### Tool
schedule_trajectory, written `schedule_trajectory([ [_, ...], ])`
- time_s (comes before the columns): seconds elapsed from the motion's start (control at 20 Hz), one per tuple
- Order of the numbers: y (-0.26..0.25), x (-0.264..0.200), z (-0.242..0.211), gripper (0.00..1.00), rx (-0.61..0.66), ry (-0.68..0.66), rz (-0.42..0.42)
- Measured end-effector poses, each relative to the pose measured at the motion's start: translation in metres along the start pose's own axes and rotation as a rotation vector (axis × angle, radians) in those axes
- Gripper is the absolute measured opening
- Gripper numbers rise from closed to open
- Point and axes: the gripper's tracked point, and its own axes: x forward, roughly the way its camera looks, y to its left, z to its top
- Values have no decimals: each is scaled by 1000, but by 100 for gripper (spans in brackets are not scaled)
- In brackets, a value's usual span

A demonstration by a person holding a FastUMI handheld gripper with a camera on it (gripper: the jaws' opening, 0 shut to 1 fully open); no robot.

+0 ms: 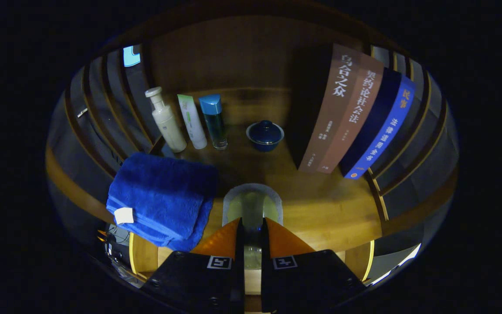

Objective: Pull open the drawer, take out the items inside it, and place them on the countertop above the cabinet.

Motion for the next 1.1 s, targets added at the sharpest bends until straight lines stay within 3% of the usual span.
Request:
schedule_trajectory([
  [0.3,-1,25,2,19,10,45,3],
  [0.45,-4,26,9,28,15,20,-5],
  [0.65,-2,13,14,67,10,-31,6],
  [0.85,-2,-16,3,99,9,-136,4],
  [1.1,4,-77,-21,98,17,-347,7],
])
